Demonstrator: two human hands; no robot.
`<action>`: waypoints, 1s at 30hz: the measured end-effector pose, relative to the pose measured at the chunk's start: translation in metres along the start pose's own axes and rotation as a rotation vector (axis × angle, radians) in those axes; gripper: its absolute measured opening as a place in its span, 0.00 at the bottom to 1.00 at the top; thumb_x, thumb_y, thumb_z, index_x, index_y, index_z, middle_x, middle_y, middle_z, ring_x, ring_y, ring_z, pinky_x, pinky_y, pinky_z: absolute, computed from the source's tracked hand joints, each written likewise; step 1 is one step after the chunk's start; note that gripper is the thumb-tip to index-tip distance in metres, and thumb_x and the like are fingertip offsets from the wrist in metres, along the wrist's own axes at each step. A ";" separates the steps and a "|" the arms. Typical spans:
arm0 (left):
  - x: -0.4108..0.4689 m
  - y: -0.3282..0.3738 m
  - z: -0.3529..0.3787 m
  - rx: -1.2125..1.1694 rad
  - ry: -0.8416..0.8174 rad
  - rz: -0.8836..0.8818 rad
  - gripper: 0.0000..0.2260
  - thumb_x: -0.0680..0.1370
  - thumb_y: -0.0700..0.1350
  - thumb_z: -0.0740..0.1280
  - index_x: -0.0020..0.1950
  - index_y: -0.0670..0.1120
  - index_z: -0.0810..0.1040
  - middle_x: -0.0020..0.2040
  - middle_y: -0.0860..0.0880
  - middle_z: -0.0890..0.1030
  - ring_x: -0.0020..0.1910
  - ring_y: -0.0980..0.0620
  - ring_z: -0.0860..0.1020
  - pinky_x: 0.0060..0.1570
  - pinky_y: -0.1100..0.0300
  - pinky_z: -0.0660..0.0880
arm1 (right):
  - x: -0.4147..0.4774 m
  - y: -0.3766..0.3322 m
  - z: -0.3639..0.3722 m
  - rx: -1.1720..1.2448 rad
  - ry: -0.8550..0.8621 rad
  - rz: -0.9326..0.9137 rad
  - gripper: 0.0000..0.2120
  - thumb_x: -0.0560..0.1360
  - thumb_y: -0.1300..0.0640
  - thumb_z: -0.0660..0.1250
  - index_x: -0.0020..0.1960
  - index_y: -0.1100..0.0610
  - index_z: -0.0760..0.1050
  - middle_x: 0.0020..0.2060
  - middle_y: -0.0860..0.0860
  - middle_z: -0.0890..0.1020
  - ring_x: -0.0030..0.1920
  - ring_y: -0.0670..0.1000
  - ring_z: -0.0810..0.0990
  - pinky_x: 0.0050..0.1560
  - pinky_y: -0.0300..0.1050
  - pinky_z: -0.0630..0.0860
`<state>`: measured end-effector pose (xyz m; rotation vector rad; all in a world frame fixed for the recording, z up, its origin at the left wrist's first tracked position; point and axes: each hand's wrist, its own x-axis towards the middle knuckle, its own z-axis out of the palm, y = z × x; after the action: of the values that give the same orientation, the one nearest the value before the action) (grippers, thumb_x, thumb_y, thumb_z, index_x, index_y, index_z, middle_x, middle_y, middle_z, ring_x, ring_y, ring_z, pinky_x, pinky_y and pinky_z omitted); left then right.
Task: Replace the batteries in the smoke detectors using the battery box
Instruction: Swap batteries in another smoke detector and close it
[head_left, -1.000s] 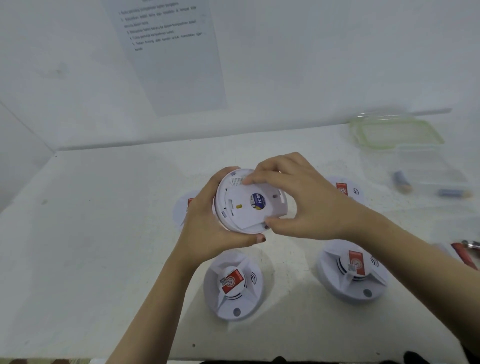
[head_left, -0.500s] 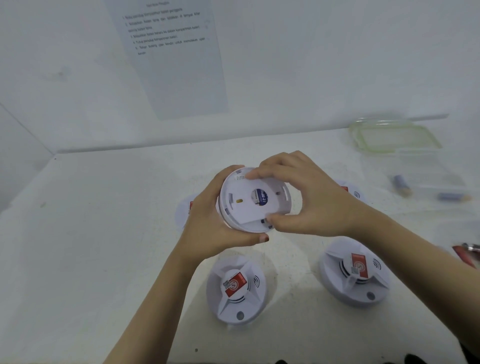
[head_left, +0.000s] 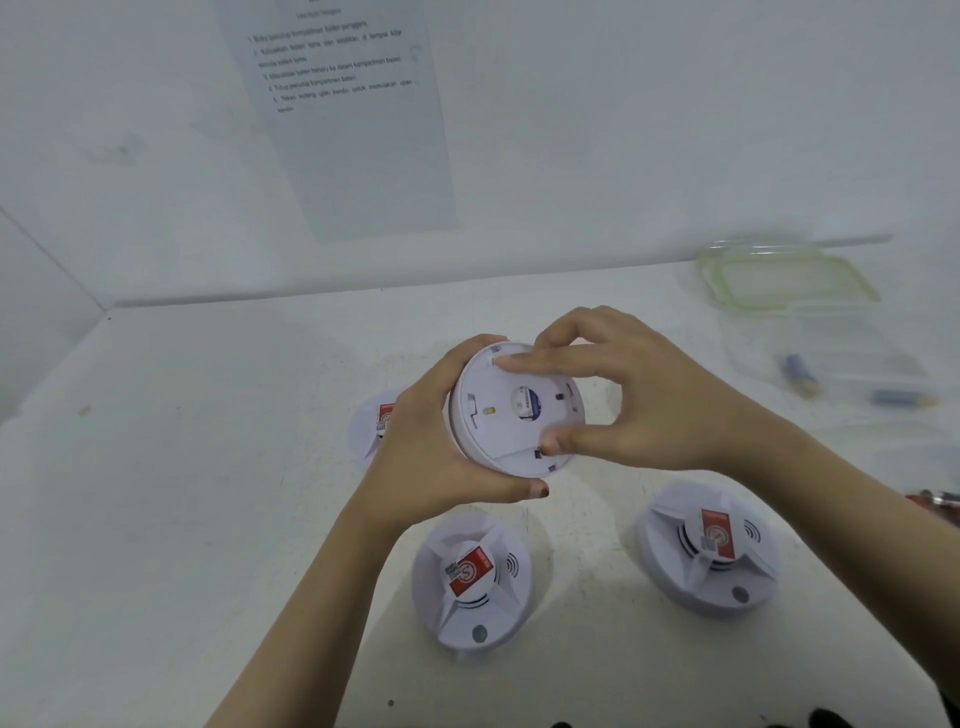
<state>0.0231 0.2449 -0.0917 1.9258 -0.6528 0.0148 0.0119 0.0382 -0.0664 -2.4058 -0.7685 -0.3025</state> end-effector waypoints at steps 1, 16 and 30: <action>0.000 0.001 0.000 0.013 0.001 0.006 0.40 0.53 0.53 0.80 0.63 0.59 0.71 0.58 0.63 0.77 0.58 0.60 0.77 0.51 0.70 0.74 | -0.001 0.000 0.000 -0.002 0.010 -0.008 0.26 0.66 0.44 0.71 0.63 0.46 0.76 0.50 0.46 0.75 0.51 0.43 0.71 0.56 0.35 0.65; -0.003 -0.003 0.015 0.138 0.090 -0.008 0.44 0.53 0.56 0.81 0.66 0.51 0.72 0.58 0.57 0.79 0.59 0.55 0.77 0.55 0.57 0.77 | -0.014 0.001 0.009 -0.033 0.117 -0.005 0.27 0.64 0.45 0.71 0.60 0.55 0.78 0.48 0.49 0.78 0.49 0.45 0.74 0.52 0.31 0.68; 0.002 -0.005 0.025 0.289 0.164 0.044 0.45 0.56 0.56 0.80 0.69 0.56 0.63 0.62 0.64 0.70 0.62 0.62 0.70 0.60 0.62 0.72 | -0.015 -0.001 0.022 0.275 0.142 0.219 0.29 0.67 0.38 0.67 0.65 0.44 0.68 0.63 0.41 0.69 0.64 0.40 0.69 0.59 0.32 0.68</action>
<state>0.0203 0.2246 -0.1066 2.1593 -0.6076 0.3063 -0.0004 0.0451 -0.0894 -2.1581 -0.4456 -0.2569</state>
